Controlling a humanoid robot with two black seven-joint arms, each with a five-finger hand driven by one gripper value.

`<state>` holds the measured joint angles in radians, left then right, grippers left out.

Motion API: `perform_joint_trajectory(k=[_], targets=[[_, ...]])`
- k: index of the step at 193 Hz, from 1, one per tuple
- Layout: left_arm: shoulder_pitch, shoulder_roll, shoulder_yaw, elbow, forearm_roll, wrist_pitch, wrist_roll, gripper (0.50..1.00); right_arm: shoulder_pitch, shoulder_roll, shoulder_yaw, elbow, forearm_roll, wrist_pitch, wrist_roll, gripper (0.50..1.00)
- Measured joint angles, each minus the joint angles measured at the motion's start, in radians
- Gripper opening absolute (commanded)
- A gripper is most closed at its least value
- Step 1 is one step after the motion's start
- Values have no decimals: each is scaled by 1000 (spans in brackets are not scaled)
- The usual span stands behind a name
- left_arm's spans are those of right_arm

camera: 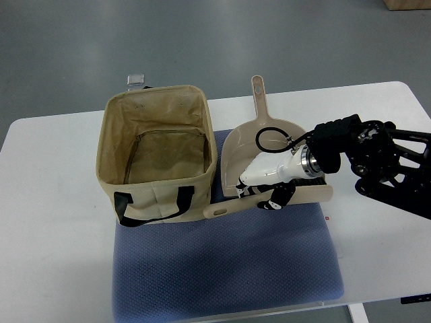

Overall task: Put pink broom in yellow bag with right hand
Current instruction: 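Lift the brush with the right hand up over the dustpan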

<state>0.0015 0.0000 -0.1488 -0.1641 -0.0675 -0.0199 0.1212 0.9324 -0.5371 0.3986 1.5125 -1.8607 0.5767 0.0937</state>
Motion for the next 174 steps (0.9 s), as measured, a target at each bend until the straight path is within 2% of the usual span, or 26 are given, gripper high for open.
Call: perform_joint_trajectory(k=[98,174], targets=[[0,0,0,0,0,0,0,1000,44,-172,98,17,32,-5,43,500],[0,0,0,0,0,0,0,1000,131,-275,139,18,120,-6,46,500]])
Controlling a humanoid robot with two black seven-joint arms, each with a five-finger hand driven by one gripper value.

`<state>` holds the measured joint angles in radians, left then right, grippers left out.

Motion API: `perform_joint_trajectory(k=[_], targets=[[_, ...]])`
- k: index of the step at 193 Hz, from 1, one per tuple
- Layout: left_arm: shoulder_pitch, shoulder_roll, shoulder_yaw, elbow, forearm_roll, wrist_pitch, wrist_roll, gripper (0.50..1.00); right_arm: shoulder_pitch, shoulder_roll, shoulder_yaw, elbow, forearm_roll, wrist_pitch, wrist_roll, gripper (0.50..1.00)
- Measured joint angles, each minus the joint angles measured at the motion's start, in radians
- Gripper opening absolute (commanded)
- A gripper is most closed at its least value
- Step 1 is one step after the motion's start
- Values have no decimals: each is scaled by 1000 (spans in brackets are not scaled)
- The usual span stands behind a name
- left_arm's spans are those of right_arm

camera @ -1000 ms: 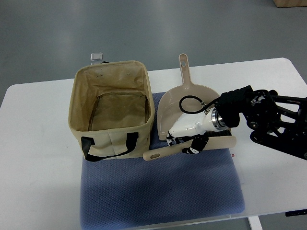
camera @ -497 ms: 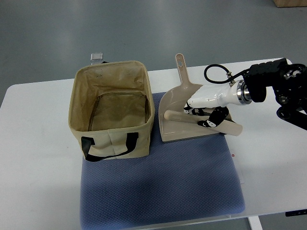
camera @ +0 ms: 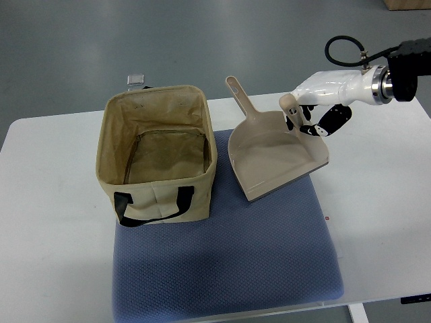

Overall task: Put pink broom in yellow bag with right hand
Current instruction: 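Lift the brush with the right hand up over the dustpan, then carry the brush with the right hand over the canvas bag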

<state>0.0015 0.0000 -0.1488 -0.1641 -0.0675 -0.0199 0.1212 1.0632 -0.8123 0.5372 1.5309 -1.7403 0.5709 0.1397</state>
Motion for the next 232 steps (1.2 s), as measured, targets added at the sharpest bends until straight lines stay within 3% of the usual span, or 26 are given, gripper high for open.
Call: perform_joint_trajectory(k=[72,148,186,232], targets=[[0,0,0,0,0,0,0,1000,57,-45,19,0,42,4,0,500],[0,0,0,0,0,0,0,1000,259,-85,20,-19,132,33,0,500],[0,0,0,0,0,0,0,1000,347,-57,18,-74,135,33,0,500],[0,0,0,0,0,0,0,1000,443,102,12,-185,152,33,-2,500]])
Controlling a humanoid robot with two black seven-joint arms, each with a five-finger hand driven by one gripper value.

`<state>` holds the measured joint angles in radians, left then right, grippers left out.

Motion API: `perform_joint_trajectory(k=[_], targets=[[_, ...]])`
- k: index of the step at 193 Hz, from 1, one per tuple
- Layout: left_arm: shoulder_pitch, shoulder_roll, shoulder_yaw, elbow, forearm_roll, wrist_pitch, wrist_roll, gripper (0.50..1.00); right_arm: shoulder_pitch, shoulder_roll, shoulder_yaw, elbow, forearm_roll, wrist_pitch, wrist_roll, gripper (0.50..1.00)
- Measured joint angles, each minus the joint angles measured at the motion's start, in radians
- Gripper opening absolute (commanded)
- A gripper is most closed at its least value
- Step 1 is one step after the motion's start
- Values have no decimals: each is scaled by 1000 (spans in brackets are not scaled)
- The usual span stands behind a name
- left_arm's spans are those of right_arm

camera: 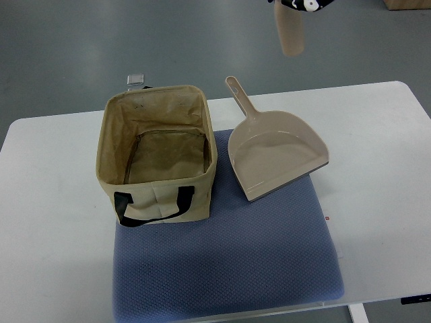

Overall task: Put pink broom in yellow bag with right hand
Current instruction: 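Carry the brush with the right hand over the canvas bag, then lower the brush into the bag and open the right hand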

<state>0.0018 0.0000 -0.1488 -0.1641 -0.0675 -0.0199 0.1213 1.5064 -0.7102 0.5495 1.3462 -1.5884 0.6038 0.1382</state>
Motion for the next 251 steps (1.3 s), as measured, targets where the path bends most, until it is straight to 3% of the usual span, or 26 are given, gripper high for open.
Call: perform_joint_trajectory(k=[104,199,232,251], targets=[[0,0,0,0,0,0,0,1000,-4,429,6,-131,2,-21,0,500],[0,0,0,0,0,0,0,1000,-120,534,-8,-147,-2,-20,-12,500],[0,0,0,0,0,0,0,1000,-130,536,-7,-149,-2,-42,-15,772],[0,0,0,0,0,0,0,1000,-132,533,-4,-150,-1,-63,-15,860]])
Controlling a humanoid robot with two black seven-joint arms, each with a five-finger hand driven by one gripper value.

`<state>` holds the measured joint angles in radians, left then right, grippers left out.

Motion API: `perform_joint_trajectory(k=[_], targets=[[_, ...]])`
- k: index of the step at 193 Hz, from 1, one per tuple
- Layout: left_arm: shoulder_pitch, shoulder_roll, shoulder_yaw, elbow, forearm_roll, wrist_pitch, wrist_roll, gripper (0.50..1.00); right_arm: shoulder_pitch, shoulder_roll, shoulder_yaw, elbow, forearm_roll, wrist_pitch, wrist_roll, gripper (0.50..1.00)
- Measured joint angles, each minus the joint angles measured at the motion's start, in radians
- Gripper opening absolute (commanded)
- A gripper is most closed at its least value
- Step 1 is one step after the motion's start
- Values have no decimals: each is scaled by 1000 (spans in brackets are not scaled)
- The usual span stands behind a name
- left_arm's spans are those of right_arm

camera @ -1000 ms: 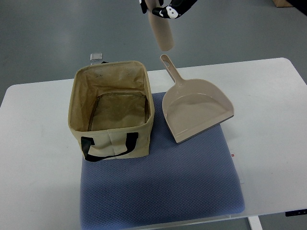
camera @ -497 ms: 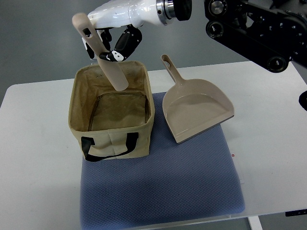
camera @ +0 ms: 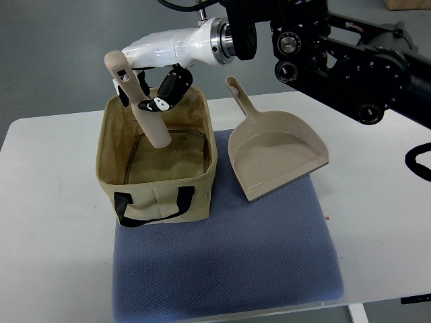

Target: Put pink broom in yellow bag with right hand

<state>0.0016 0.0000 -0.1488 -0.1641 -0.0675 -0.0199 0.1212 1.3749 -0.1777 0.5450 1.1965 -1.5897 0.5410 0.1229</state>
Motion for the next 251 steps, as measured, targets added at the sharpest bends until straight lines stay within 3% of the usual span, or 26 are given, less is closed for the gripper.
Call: perform_joint_trajectory(k=[29,101,177,204,251], targets=[[0,0,0,0,0,0,0,1000,-1,-8,7,0,3,-8,-1,923],[0,0,0,0,0,0,0,1000,-1,-42,13,1,4,-13,-7,930],[0,0,0,0,0,0,0,1000,-49,-145,203,-67,32,-99,-82,928],[0,0,0,0,0,0,0,1000,-82,-192,256,-121,103,-189,-109,926],[0,0,0,0,0,0,0,1000,-176,-278,249,-147,438,-481,-121,924]])
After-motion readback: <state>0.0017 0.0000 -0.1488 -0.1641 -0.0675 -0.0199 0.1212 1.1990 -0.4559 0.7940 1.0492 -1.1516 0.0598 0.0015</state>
